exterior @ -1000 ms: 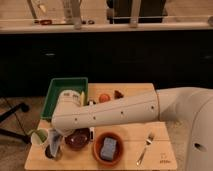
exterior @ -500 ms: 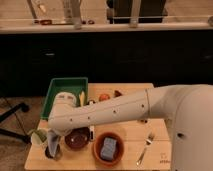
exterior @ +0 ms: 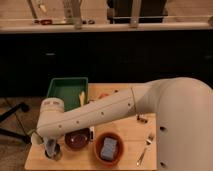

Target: Place towel in metal cup

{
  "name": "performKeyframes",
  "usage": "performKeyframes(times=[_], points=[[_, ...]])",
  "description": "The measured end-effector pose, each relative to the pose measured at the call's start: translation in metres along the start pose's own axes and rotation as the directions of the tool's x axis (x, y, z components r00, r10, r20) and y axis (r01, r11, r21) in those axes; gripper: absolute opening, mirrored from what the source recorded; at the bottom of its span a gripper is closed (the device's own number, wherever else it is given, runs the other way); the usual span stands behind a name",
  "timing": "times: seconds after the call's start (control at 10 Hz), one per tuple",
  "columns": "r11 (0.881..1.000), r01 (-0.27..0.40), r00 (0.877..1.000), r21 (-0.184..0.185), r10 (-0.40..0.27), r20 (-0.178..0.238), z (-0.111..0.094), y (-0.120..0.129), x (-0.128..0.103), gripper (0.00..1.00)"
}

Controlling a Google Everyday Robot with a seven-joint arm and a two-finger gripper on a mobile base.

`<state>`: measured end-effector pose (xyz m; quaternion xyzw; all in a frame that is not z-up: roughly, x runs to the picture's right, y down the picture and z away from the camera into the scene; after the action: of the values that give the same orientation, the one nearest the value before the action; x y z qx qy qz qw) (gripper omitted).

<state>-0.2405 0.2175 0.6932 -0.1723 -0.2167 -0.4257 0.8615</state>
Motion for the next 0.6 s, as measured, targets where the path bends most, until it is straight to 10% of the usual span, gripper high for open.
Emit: performKeyframes(times=[0.6], points=[[0.999,0.029,1.0,-0.014,-0.029,0.004,0.003,0.006,-0.014,0.0]])
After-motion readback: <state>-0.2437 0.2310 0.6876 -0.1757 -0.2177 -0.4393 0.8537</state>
